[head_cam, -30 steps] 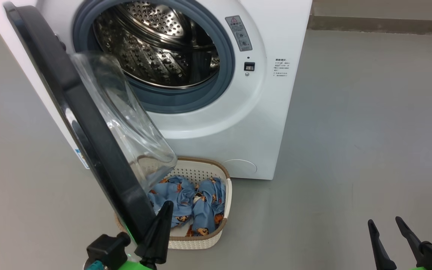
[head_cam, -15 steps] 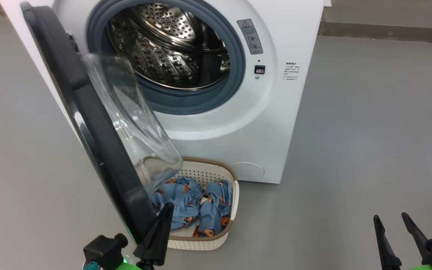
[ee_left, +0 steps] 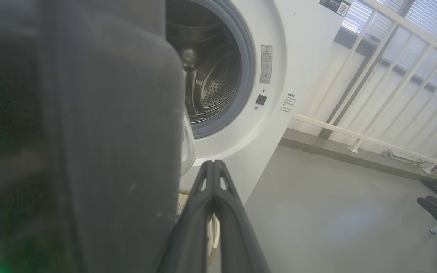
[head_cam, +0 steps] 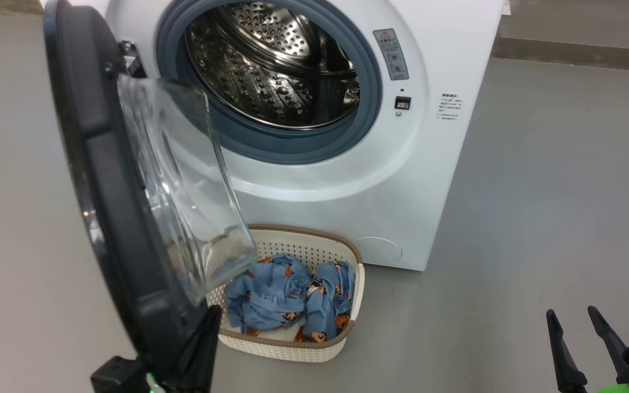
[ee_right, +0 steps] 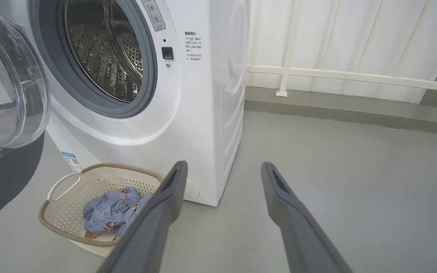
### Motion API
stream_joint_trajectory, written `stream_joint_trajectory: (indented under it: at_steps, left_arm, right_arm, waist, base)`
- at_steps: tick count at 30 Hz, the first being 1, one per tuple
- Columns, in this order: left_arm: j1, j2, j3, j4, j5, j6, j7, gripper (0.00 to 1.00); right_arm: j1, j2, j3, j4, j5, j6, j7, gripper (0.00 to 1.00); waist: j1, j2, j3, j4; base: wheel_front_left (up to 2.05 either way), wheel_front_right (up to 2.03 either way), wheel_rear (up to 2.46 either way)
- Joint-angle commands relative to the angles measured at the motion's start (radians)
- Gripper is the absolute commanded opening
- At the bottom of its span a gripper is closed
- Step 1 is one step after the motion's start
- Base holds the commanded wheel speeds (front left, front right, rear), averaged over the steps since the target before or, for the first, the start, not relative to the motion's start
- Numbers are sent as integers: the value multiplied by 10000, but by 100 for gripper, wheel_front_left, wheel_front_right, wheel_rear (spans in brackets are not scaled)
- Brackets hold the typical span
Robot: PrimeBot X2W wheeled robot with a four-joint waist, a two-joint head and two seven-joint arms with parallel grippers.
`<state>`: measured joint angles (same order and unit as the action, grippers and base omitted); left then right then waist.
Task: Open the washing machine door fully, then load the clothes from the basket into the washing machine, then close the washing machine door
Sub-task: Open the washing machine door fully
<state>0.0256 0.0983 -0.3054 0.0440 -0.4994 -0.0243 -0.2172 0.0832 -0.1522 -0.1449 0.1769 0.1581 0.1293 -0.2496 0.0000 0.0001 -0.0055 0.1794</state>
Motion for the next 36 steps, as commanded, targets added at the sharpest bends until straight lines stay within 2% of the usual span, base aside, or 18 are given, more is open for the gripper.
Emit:
stream_joint_trajectory:
  at_steps: [1,9,20,28,29,36]
  left_arm:
    - [-118,385,721,-243,-73,264,-67,0]
    - [317,709,1190,-482,-161,573,-85,0]
    - [570,1372,2403,-608,-264,1087,-230,0]
    - [157,1878,3253,-7,-344,1074,-354,0]
    - [-460,2246,4043,797,-262,946,-429,0]
    - [-1240,2460,5034,1528,109,869,-443,0]
  right_arm:
    - [-108,-118,140,-285,-133,14,-122,100]
    - [-95,-127,154,-300,-138,14,-122,100]
    - [-154,-184,223,-342,-124,14,-122,100]
    - [-281,-223,360,-352,-121,14,-122,100]
    - [-381,-269,402,-367,-118,14,-122,100]
    - [-516,-318,422,-411,-144,14,-122,100]
  waist:
    - [0,-1,13,141]
    - [0,-1,30,340]
    - [0,-1,187,498]
    - [0,-1,420,522]
    - [0,-1,666,560]
    - [0,-1,933,588]
  base:
    - [0,0,0]
    - [0,0,0]
    - [0,0,0]
    - [0,0,0]
    - [0,0,0]
    - [0,0,0]
